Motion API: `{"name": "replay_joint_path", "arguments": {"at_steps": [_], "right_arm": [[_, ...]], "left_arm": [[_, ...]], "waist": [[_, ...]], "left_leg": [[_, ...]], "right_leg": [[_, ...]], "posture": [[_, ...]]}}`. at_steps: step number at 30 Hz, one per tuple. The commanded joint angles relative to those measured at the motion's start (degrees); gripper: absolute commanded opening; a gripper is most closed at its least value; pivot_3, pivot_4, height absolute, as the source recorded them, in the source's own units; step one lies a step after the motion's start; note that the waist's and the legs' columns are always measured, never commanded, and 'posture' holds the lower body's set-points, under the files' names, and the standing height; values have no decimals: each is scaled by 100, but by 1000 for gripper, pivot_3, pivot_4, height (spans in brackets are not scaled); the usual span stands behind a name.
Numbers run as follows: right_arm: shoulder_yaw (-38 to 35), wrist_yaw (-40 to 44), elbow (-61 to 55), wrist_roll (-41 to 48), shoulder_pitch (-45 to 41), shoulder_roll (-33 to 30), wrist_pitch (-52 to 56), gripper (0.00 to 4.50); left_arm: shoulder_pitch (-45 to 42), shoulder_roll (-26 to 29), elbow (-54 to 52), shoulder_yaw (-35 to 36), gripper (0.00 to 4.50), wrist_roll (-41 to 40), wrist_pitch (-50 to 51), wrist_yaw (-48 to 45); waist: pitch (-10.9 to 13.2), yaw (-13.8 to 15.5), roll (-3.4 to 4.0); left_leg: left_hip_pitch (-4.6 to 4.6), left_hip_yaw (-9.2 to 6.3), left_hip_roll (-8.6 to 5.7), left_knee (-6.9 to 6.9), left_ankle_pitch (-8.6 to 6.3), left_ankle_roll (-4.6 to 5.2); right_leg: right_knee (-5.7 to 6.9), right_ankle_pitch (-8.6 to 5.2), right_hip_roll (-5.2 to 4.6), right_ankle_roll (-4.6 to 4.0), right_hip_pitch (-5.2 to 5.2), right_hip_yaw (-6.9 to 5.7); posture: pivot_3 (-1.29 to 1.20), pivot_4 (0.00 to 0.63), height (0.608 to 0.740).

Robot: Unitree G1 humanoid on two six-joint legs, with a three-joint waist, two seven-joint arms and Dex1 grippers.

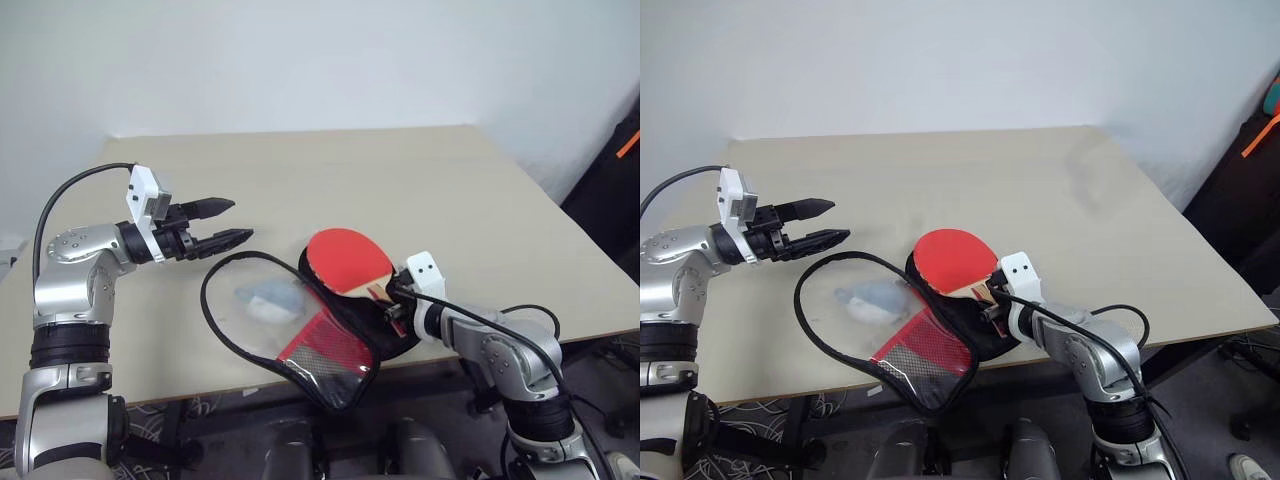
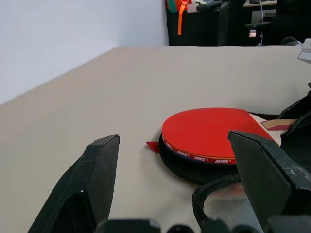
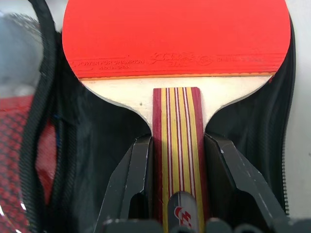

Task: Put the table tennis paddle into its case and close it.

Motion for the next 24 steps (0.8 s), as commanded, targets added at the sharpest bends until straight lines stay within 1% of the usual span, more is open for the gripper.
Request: {"name": "replay_joint_path", "arguments": {"at_steps": [1,14,16,17,20,21,23,24], "right_arm": [[-51,-14,-64,-73,-85,6,-221,1124],[78,58,-19,-145,-59,-84,-156,1124],[101,93,-43,-146,-73,-140,-149,1847],[96,130,-88,-127,-84,-183,-129,2054],[25,279,-323,-25,-135,-354,-48,3064],[-95,367,-464,94,-184,-410,38,3484],[-393,628,-729,390,-311,-560,190,4155],[-565,775,-829,544,-389,-656,248,4155]], "left_arm": [[-173,63,-117,71,3772,-7,-31,35],[-202,67,-107,77,3772,-7,-35,48],[-199,70,-107,74,3772,-12,-34,40],[-196,78,-113,76,3772,-17,-27,34],[-203,131,-100,95,3772,-32,-7,-15],[-211,163,-82,108,3772,-38,0,-45],[-215,221,-49,132,3772,-53,18,-105],[-211,244,-38,139,3772,-60,27,-129]], "waist": [[0,-1,0],[-3,1,-4],[-3,1,-5],[-3,0,-5],[-3,1,-5],[-3,1,-5],[-3,0,-5],[-3,0,-5]], "left_leg": [[0,1,0,0,0,0],[3,1,0,-1,0,-1],[3,1,0,-1,0,-1],[3,1,0,-1,0,-1],[3,1,-1,-1,0,-1],[2,1,-1,-1,0,-1],[3,0,-2,0,0,-1],[3,0,-2,0,0,0]], "right_leg": [[0,0,0,0,0,0],[0,0,0,0,0,1],[0,0,-1,0,0,0],[0,0,-1,0,0,0],[0,0,-1,0,1,1],[0,0,-1,0,-1,2],[0,0,-1,0,0,2],[0,0,-1,0,-1,3]], "posture": [[0,0,654],[0,0,654],[0,0,654],[0,0,654],[0,0,654],[0,0,654],[0,0,654],[0,0,654]]}}
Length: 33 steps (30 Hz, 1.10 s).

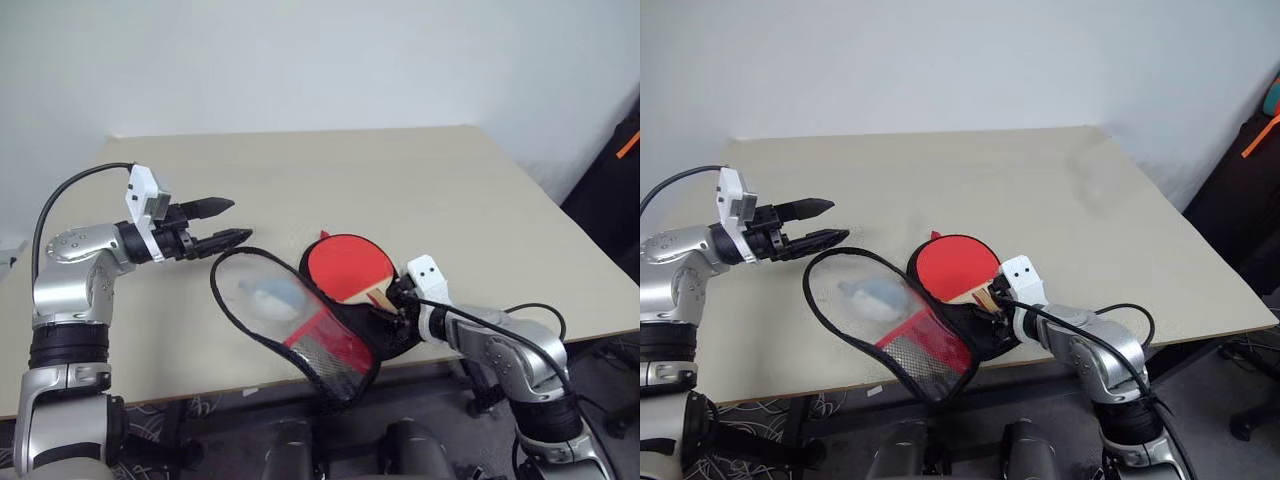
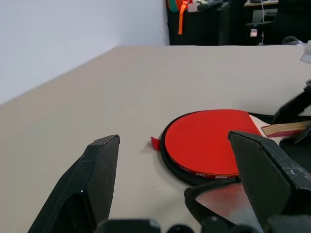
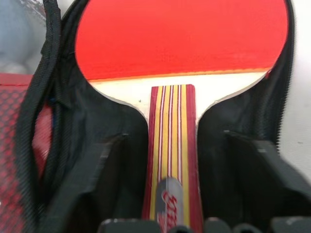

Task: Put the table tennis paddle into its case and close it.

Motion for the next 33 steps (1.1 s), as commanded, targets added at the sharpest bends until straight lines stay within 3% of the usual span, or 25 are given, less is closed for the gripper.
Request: {"name": "replay_joint_path", "arguments": {"at_steps": [1,6,11,22,25,33], "right_arm": [[-788,478,-619,609,-455,-312,211,4155],[-1796,1242,-522,1321,-942,-1103,304,4155],[-2115,1910,-37,1363,-973,-2098,-267,4155],[-2351,2333,336,1335,-430,-3086,-777,4202],[-2345,2271,223,1409,-319,-3043,-757,4202],[-1961,2178,447,1367,-683,-2908,-917,4202]], "left_arm": [[-185,193,-37,153,3772,-84,33,-121],[38,349,-133,246,3772,-205,203,-284],[419,438,-205,374,3772,-212,211,-331],[924,586,-249,518,18,-233,370,-365],[1171,564,-457,531,18,-290,470,-364],[2338,747,-2410,684,18,-1488,1993,-817]], "waist": [[0,3,0],[1,25,0],[1,25,-1],[3,29,-3],[3,28,-1],[8,37,6]], "left_leg": [[1,0,0,0,0,0],[3,-10,-2,5,0,1],[4,-15,-3,5,-1,4],[3,-25,-1,12,-2,5],[4,-25,0,12,-2,5],[3,-26,6,12,-5,6]], "right_leg": [[0,0,0,0,0,1],[-3,0,-1,0,2,-4],[-6,-1,-5,0,3,-6],[-6,-1,-15,0,1,-8],[-7,-1,-20,0,1,-7],[-10,-1,-24,-1,-4,-8]], "posture": [[0,0,654],[0,0,654],[0,0,654],[0,0,654],[0,0,654],[0,0,654]]}}
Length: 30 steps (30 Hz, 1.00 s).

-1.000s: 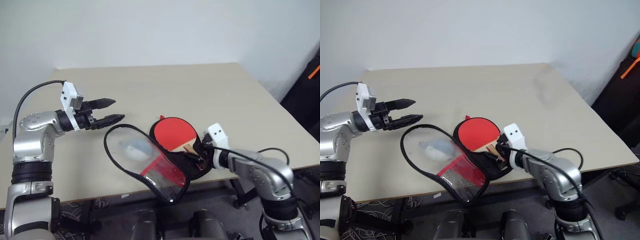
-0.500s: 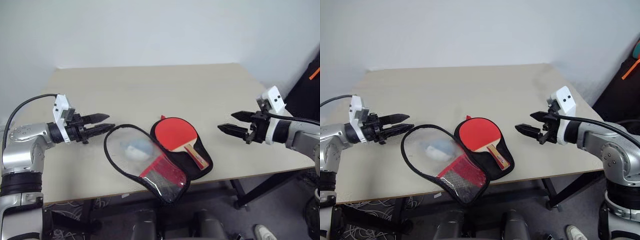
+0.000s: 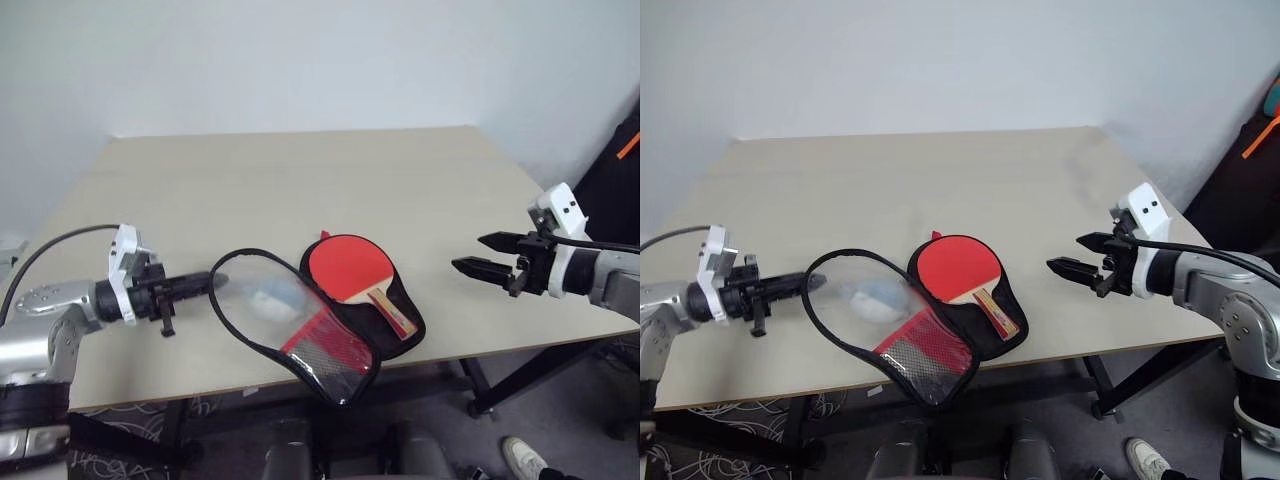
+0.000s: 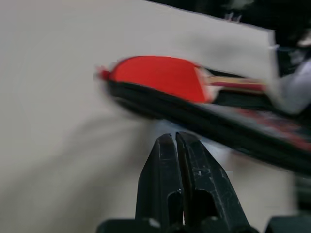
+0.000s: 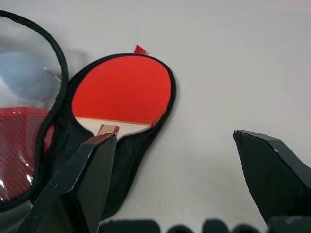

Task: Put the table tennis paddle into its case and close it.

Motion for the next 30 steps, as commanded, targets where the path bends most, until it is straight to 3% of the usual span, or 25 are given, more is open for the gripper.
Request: {"name": "replay_joint_path", "arguments": {"at_steps": [1,7,16,26,30], "right_arm": [[38,-9,128,-51,-265,-8,-221,4202],[-17,-155,110,1,-199,10,-253,4202],[-103,-577,49,111,-255,328,-183,4202],[-216,-909,-205,302,-68,538,-60,4202],[-218,-1017,-287,385,-35,613,4,4202]], "left_arm": [[3,69,-874,141,18,-602,513,29],[-974,-760,-1365,-461,18,-663,716,1002],[-2310,-2173,-874,-1530,18,-11,969,2462],[-1907,-2251,-1582,-1374,18,-834,2376,2977],[-1502,-2246,-2065,-1497,888,-1050,2754,3186]], "waist": [[3,24,6],[3,166,8],[-1,205,4],[-1,139,6],[-1,144,6]], "left_leg": [[0,1,0,0,0,0],[1,5,-3,4,0,0],[8,1,-15,15,3,7],[12,-3,-9,14,3,7],[11,-9,-14,15,3,7]], "right_leg": [[0,0,-1,0,0,1],[-2,0,3,1,7,1],[0,11,17,16,49,2],[-1,10,20,15,49,0],[-1,10,14,15,47,-3]], "posture": [[0,0,654],[0,0,654],[0,0,654],[0,0,654],[0,0,654]]}}
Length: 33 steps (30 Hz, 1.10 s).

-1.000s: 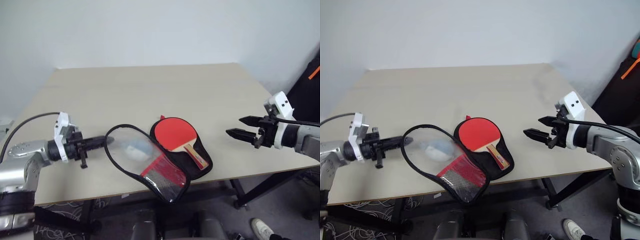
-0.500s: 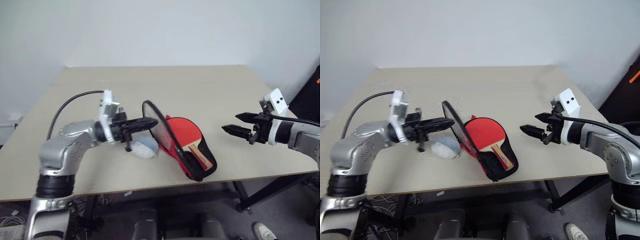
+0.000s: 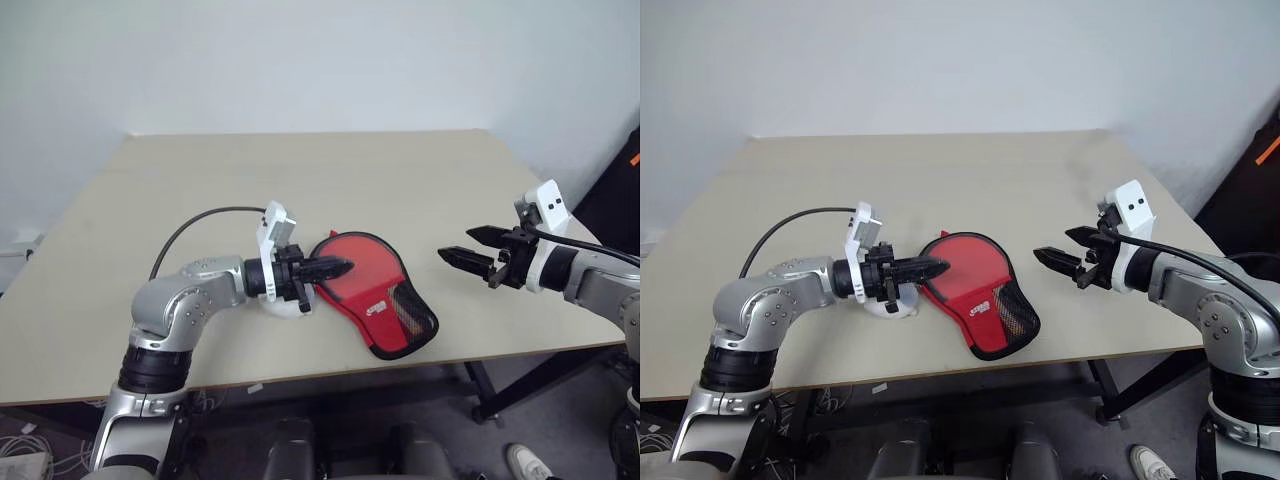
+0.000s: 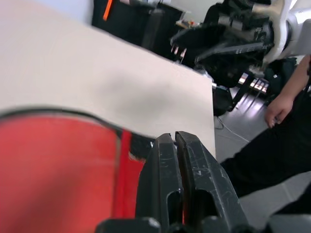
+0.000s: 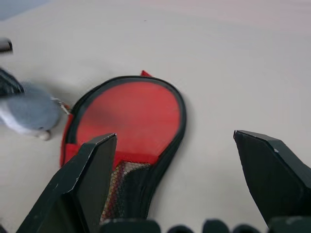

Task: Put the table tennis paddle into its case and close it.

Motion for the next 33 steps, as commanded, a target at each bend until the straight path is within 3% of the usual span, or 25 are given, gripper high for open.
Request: {"name": "replay_joint_path", "arguments": {"at_steps": [1,10,21,33], "right_arm": [[-182,-113,-224,112,-37,38,2,4202],[-67,-230,-235,172,-19,191,-11,4202],[7,-339,-303,191,40,389,-27,4202],[-48,-530,-473,256,168,539,9,4202]], "left_arm": [[155,-50,-517,7,1230,-328,382,243],[432,-522,-916,-181,4391,-699,1587,1252],[543,-823,-1000,225,4454,-1562,3352,1889],[565,-944,-570,147,4454,-1455,3601,2380]], "waist": [[0,0,0],[0,1,1],[0,1,1],[0,2,3]], "left_leg": [[0,0,-1,0,0,0],[1,-4,-1,1,0,0],[4,-8,-2,0,0,0],[4,-9,-3,-1,-1,-2]], "right_leg": [[0,0,-1,0,0,0],[0,0,1,0,8,-4],[0,0,0,0,14,-7],[0,0,-3,0,5,-7]], "posture": [[0,0,654],[0,0,654],[0,0,654],[0,0,654]]}}
